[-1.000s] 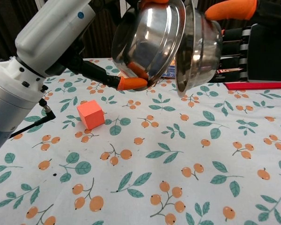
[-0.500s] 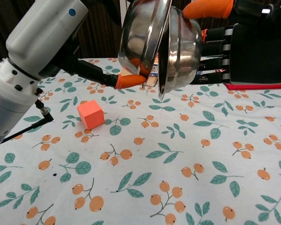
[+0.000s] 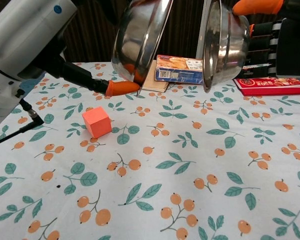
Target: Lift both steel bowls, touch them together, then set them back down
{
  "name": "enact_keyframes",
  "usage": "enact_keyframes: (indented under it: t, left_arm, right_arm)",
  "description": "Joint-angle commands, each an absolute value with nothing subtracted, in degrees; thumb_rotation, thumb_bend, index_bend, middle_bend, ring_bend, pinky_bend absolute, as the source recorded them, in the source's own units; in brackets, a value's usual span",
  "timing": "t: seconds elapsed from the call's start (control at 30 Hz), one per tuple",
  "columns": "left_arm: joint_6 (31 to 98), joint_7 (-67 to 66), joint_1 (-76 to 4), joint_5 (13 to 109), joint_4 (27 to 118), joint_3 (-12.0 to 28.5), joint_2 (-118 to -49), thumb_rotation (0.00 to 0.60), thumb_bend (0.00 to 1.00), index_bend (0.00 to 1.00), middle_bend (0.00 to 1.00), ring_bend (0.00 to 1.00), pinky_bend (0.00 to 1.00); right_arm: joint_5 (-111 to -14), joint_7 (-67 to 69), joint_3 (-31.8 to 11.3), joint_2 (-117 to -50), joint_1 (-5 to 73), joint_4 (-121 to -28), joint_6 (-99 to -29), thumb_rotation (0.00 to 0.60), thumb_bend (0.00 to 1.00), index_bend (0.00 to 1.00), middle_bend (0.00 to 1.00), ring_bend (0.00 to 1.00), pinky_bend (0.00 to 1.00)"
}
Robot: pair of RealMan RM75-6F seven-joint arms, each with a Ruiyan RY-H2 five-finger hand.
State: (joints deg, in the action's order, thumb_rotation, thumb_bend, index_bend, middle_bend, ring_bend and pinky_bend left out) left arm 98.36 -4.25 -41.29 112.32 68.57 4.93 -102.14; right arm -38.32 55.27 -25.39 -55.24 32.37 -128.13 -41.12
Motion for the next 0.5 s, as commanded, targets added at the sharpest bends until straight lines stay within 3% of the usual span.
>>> enact_keyframes:
  t: [0.03, 0.5]
  left_arm:
    - [98.25, -4.71, -41.28, 112.37, 69.04, 5.16, -101.63, 0.600, 0.29, 0.51, 0.61, 0.49, 0.74]
    - [96.36, -6.23, -42.48, 113.09, 66.80, 5.20, -103.19, 0.600, 0.29, 0.51, 0.61, 0.49, 0.74]
  right_arm:
    - [-39.07, 55.98, -26.10, -54.94, 31.36, -127.19, -39.81, 0.600, 0.51, 0.89, 0.80, 0.86, 1.00]
    - [-40.77, 52.95, -26.90, -56.31, 30.50, -134.41, -41.14, 0.600, 0.52, 0.89, 0.80, 0.86, 1.00]
